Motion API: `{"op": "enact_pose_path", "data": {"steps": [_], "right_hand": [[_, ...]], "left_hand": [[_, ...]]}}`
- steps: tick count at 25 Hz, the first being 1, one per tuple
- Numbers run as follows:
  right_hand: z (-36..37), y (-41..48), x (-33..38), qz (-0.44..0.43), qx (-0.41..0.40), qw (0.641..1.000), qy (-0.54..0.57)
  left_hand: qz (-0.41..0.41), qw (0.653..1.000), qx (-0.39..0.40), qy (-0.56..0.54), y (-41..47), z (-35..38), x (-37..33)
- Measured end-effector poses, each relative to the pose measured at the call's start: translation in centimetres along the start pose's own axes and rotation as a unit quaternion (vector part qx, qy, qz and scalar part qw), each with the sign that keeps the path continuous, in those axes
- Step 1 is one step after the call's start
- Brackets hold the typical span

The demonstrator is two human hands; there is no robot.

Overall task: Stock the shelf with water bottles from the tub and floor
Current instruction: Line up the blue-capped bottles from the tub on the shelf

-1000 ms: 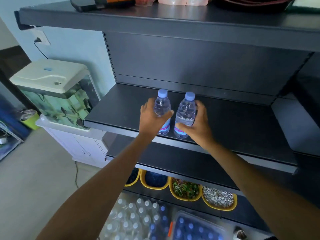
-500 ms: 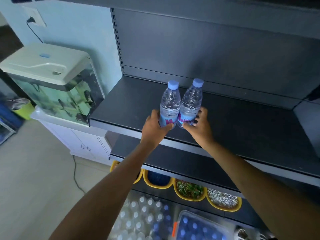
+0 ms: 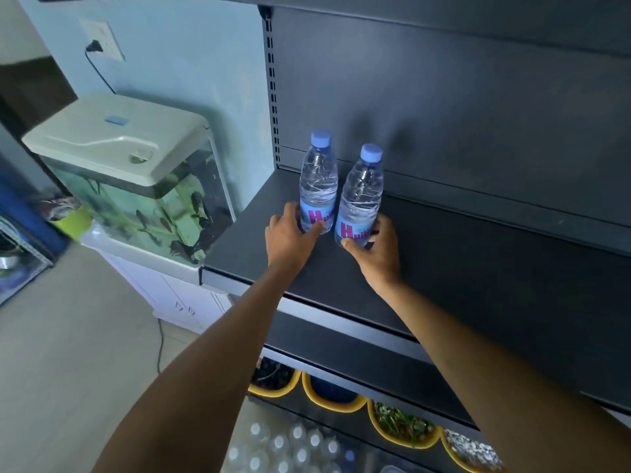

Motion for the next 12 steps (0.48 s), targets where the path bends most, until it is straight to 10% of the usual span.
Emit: {"op": "enact_pose_path", "data": {"steps": [12], "right_hand": [[7.1,9.1,-1.0,0.018,0.007,0.992,-0.129]], "left_hand": [[-0.028,0.997,-0.053,0.045,9.6,0.5,1.4]]}}
Point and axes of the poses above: each hand's wrist, its own y-axis towards the middle knuckle, its own z-axis out of the palm, x = y × z, the point moved 2 cm from there along y, towards the middle knuckle, and after that the axes turned 9 degrees about -z, right-handed, at the moved point
